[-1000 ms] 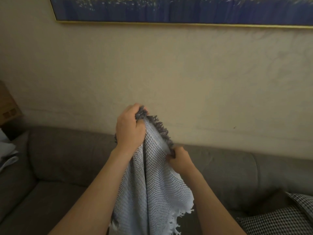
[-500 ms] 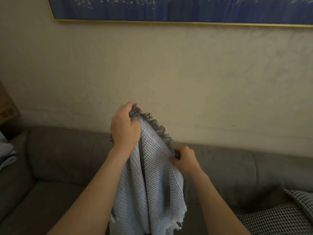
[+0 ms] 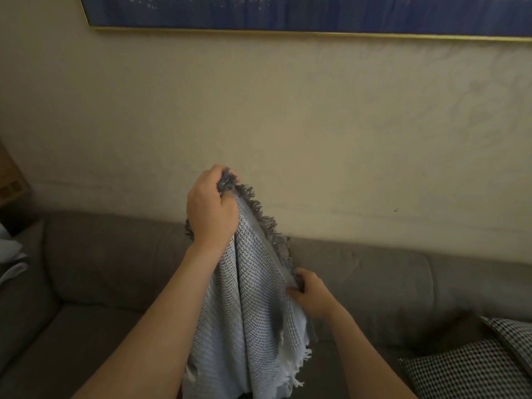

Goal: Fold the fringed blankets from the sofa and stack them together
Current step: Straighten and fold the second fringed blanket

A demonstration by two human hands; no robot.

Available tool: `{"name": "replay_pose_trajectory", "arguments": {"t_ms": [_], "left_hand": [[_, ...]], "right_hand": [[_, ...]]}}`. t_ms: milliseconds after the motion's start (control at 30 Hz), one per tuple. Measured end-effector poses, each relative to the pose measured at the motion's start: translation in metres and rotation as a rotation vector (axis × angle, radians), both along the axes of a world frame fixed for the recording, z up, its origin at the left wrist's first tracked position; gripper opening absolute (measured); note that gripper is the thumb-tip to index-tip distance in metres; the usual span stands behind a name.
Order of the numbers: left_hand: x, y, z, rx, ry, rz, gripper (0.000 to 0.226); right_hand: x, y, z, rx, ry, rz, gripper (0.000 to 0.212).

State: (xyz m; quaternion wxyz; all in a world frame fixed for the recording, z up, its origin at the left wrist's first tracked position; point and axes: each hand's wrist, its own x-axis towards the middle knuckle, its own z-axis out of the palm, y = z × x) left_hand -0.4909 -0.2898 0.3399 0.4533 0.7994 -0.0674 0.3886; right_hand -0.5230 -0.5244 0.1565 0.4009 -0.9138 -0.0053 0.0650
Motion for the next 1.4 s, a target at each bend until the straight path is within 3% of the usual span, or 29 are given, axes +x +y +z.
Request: {"name": "replay_pose_trajectory", "arguments": {"t_ms": [67, 133, 167, 233, 300, 500, 567, 767, 833, 900, 967, 1033, 1100, 1200, 1267, 1400], "left_hand": [[0.001, 0.0, -0.002, -0.011, 0.011, 0.002, 0.037], [0.002, 0.0, -0.002, -0.023, 0.016, 0.014, 0.038], [0.002, -0.001, -0.001, -0.027, 0.014, 0.023, 0.037], [0.002, 0.0, -0.001, -0.042, 0.011, 0.05, 0.037], [0.004, 0.001, -0.002, -0.063, 0.014, 0.077, 0.038], [0.01, 0.007, -0.007, -0.075, 0.019, 0.148, 0.026], [0.011, 0.007, -0.008, -0.071, 0.016, 0.168, 0.025], [0.012, -0.01, -0.012, -0.053, 0.029, 0.197, 0.027], [0.015, -0.012, -0.013, -0.061, 0.029, 0.193, 0.029], [0.016, -0.012, -0.015, -0.055, 0.039, 0.193, 0.029], [0.017, -0.011, -0.018, -0.045, 0.052, 0.23, 0.028], [0.018, -0.009, -0.023, -0.053, 0.087, 0.27, 0.027], [0.019, -0.007, -0.034, -0.04, 0.146, 0.261, 0.022], [0.016, -0.009, -0.056, 0.035, 0.327, 0.214, 0.017], [0.013, -0.012, -0.072, 0.103, 0.467, 0.204, 0.019], [0.011, -0.012, -0.098, 0.15, 0.59, 0.1, 0.01]], "right_hand": [[0.001, -0.003, 0.0, -0.036, 0.009, -0.017, 0.037], [0.001, -0.006, 0.004, -0.088, 0.032, -0.027, 0.014], [0.001, -0.007, 0.006, -0.122, 0.031, -0.035, 0.013], [0.007, -0.013, 0.007, -0.177, 0.013, -0.066, 0.042], [0.01, -0.017, 0.016, -0.219, -0.011, -0.082, 0.054], [0.021, -0.035, 0.037, -0.377, -0.047, -0.069, 0.055], [0.02, -0.043, 0.036, -0.421, -0.017, -0.046, 0.05], [0.011, -0.05, 0.017, -0.522, 0.187, -0.028, 0.005], [0.01, -0.051, 0.014, -0.58, 0.268, -0.079, 0.016], [0.011, -0.051, 0.018, -0.807, 0.311, -0.127, 0.04], [0.014, -0.051, 0.036, -0.911, 0.32, -0.127, 0.046], [0.021, -0.06, 0.055, -0.764, 0.24, -0.115, 0.031], [0.02, -0.067, 0.076, -0.441, 0.06, -0.19, 0.014], [0.014, -0.055, 0.101, -0.015, -0.222, -0.36, 0.027], [0.01, -0.04, 0.113, 0.045, -0.294, -0.38, 0.024], [0.002, -0.018, 0.112, -0.006, -0.199, -0.167, 0.032]]}}
